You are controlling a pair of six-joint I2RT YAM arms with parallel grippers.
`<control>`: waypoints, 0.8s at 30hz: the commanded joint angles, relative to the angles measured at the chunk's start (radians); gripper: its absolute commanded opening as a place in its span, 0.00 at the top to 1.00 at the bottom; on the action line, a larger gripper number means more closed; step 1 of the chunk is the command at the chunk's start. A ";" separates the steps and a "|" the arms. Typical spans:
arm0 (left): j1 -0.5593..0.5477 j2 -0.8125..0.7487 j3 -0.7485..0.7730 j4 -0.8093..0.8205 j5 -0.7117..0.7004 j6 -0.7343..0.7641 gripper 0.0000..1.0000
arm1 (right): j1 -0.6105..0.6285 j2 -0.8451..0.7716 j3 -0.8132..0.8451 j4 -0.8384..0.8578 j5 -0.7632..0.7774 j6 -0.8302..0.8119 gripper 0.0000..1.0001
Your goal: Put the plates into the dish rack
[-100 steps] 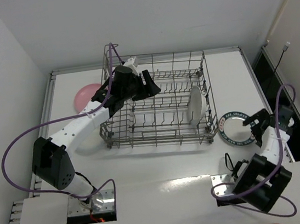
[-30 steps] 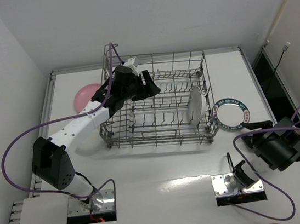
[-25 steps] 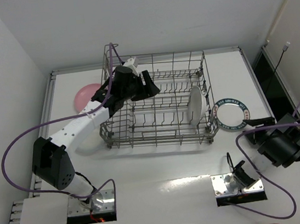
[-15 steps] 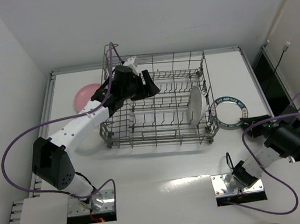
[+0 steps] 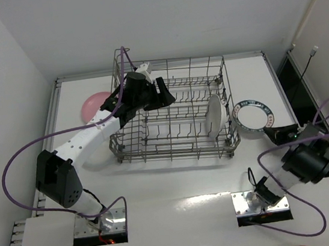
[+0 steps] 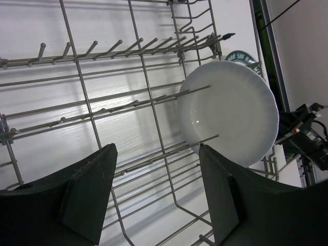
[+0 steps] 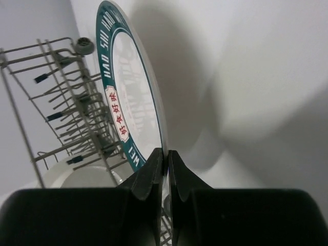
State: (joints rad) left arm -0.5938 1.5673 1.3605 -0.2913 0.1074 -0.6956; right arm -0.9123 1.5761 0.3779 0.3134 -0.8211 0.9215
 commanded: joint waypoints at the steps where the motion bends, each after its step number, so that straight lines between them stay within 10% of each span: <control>1: 0.008 -0.015 0.042 0.020 0.009 0.008 0.38 | -0.014 -0.207 -0.007 0.055 -0.046 -0.032 1.00; 10: 0.008 -0.024 0.042 0.020 0.009 0.008 0.38 | -0.003 -0.908 0.168 -0.439 0.253 -0.133 1.00; 24: 0.008 -0.033 0.042 0.020 0.018 -0.001 0.38 | 0.194 -1.036 0.493 -0.749 0.404 -0.279 1.00</control>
State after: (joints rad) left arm -0.5938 1.5673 1.3605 -0.2913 0.1158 -0.6964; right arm -0.7490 0.5571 0.7780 -0.4091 -0.4435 0.6849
